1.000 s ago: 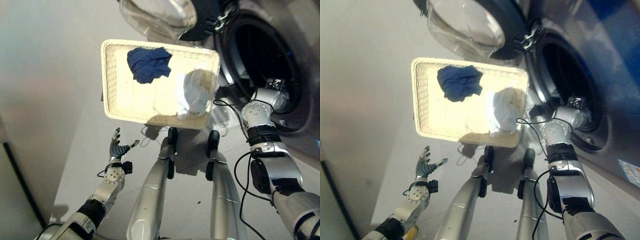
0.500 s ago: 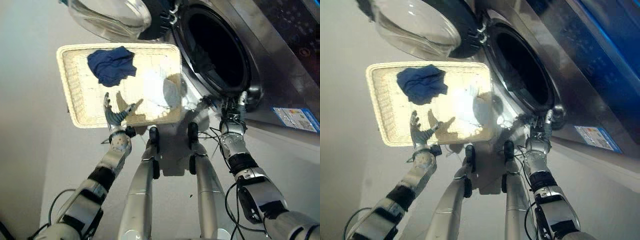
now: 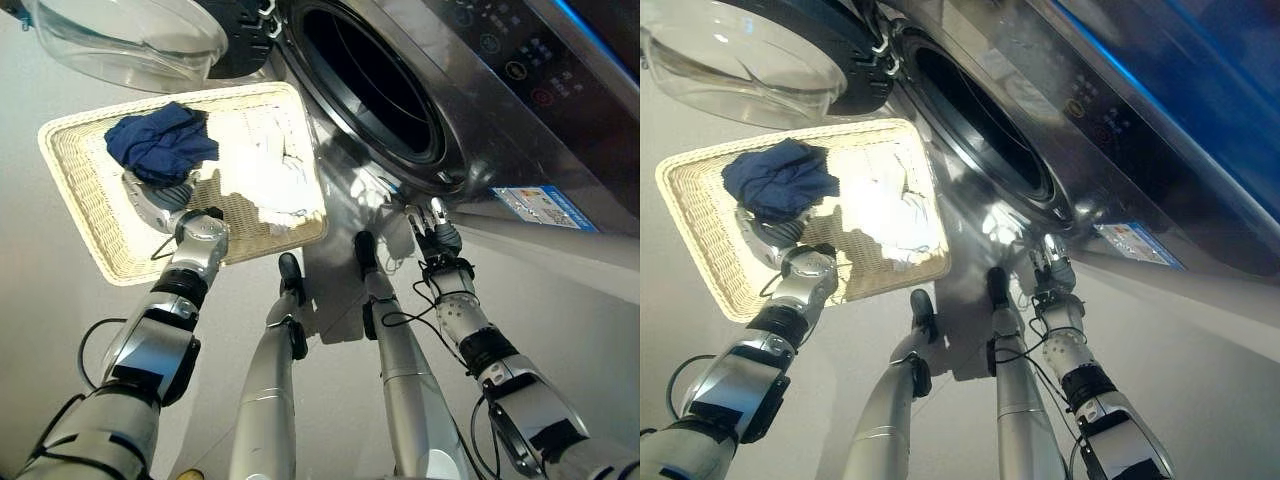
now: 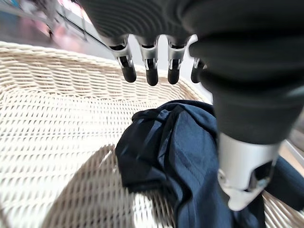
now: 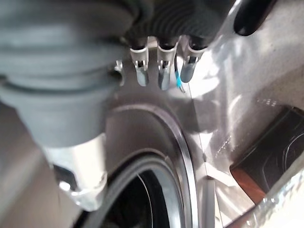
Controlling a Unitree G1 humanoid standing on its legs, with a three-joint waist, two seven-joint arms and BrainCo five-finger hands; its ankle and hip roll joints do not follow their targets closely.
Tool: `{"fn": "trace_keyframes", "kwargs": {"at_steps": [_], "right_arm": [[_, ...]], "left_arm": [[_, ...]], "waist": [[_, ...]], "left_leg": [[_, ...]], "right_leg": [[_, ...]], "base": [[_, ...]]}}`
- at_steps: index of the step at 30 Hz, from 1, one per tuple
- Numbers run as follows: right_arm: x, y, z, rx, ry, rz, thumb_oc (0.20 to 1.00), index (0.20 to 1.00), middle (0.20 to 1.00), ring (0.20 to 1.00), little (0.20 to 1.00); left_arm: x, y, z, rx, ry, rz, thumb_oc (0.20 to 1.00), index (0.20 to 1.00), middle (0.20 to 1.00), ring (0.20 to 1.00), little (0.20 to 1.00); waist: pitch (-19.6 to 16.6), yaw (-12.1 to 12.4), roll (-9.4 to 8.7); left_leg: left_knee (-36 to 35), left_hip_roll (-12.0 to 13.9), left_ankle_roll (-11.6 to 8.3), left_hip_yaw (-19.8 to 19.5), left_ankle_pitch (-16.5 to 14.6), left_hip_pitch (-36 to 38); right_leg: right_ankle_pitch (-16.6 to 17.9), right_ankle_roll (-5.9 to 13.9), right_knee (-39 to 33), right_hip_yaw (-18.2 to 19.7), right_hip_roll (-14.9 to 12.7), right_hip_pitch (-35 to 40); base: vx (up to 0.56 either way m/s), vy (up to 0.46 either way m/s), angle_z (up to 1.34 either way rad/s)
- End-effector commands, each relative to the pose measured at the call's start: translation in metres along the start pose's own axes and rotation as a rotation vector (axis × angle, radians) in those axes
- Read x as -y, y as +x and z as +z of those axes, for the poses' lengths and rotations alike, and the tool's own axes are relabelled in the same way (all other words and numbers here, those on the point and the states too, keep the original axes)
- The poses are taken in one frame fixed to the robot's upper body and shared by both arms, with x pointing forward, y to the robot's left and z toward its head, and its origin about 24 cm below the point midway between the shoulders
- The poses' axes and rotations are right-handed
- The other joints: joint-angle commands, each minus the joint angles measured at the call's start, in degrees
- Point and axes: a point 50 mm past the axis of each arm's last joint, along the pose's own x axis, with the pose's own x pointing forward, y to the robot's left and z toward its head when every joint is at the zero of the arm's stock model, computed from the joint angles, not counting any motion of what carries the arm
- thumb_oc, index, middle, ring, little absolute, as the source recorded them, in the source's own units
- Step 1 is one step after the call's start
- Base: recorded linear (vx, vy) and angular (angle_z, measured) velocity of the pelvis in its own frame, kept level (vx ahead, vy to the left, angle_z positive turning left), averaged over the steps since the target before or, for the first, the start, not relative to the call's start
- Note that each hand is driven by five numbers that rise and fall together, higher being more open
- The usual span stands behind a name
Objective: Put the clothes into the washing machine.
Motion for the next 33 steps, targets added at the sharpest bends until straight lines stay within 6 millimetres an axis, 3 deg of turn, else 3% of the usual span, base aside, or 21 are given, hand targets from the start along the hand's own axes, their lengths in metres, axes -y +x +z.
{"fn": "trace_keyframes", "kwargs": {"at_steps": [1,3,4,6,10,18,20,28,33], "right_arm": [[-0.005,-0.005,0.004,0.018,-0.025,0.062,1.000,1.000,1.000,1.000,1.000],[-0.004,-0.007,0.001,0.005,-0.030,0.066,1.000,1.000,1.000,1.000,1.000],[-0.004,-0.014,-0.008,-0.028,-0.052,0.085,1.000,1.000,1.000,1.000,1.000],[-0.004,-0.015,-0.009,-0.037,-0.054,0.092,1.000,1.000,1.000,1.000,1.000],[-0.005,-0.017,-0.009,-0.048,-0.062,0.111,1.000,1.000,1.000,1.000,1.000],[0.000,-0.030,-0.022,-0.105,-0.104,0.152,1.000,1.000,1.000,1.000,1.000],[0.002,-0.034,-0.027,-0.124,-0.118,0.167,1.000,1.000,1.000,1.000,1.000],[-0.004,-0.035,-0.031,-0.143,-0.145,0.217,1.000,1.000,1.000,1.000,1.000],[-0.009,-0.035,-0.033,-0.150,-0.165,0.235,1.000,1.000,1.000,1.000,1.000]], "left_arm": [[-0.016,0.017,0.004,-0.008,-0.005,0.119,1.000,1.000,1.000,1.000,1.000],[-0.020,0.020,0.005,-0.019,0.002,0.166,1.000,1.000,1.000,1.000,1.000],[-0.034,0.034,0.015,-0.051,0.030,0.329,1.000,1.000,1.000,1.000,1.000],[-0.037,0.038,0.020,-0.046,0.055,0.349,1.000,1.000,1.000,1.000,1.000],[-0.041,0.043,0.030,0.006,0.086,0.359,1.000,1.000,1.000,1.000,1.000],[-0.034,0.051,0.079,0.117,-0.049,0.222,1.000,1.000,1.000,1.000,1.000],[-0.028,0.049,0.087,0.130,-0.071,0.141,0.219,0.219,0.219,0.219,0.219],[-0.010,0.031,0.120,0.314,-0.217,-0.102,0.200,0.200,0.200,0.200,0.200],[-0.009,0.028,0.122,0.339,-0.212,-0.133,0.200,0.200,0.200,0.200,0.200]], "waist": [[-1.28,0.90,-1.73],[-1.28,0.53,-1.90],[-1.28,-0.69,-2.37],[-1.28,-1.00,-2.50],[-1.28,-1.51,-2.76],[-1.28,-3.46,-3.50],[-1.28,-3.63,-3.55],[-1.28,-3.02,-3.70],[-1.28,-1.87,-3.66]], "left_leg": [[3.53,-2.04,-1.52,0.96,-3.64,1.51],[3.79,-2.11,-1.50,1.14,-3.96,1.25],[5.61,-2.14,-1.35,1.98,-5.37,-0.60],[6.32,-2.30,-1.22,2.01,-5.95,-1.34],[8.03,-2.60,-1.10,1.76,-6.91,-3.11],[9.71,-3.26,-0.20,0.91,-7.74,-7.55],[9.13,-3.67,0.01,0.34,-7.23,-8.33],[6.70,-4.00,-0.09,-1.00,-5.68,-8.16],[3.72,-3.73,-0.55,-1.88,-3.75,-6.24]], "right_leg": [[-2.19,-0.09,-0.75,-4.39,3.45,1.43],[-1.80,0.02,-1.22,-4.18,3.28,1.05],[-1.00,0.23,-1.78,-3.12,2.92,-0.91],[-0.68,0.29,-2.01,-2.59,2.84,-1.70],[-0.01,0.44,-2.16,-1.75,2.58,-3.35],[0.80,0.67,-1.17,0.70,4.06,-7.97],[0.76,0.65,-0.76,1.12,4.80,-8.82],[0.54,0.54,-0.66,1.14,5.90,-8.86],[0.43,0.34,-1.38,0.47,6.37,-7.02]], "base": [[0.00,0.000,-0.07],[-0.01,0.181,-0.08],[-0.02,0.360,-0.07],[0.00,0.229,-0.09],[0.02,0.113,-0.02],[0.02,0.104,-0.01],[0.00,0.053,0.01],[-0.01,-0.020,0.02],[-0.03,-0.076,0.08]]}}
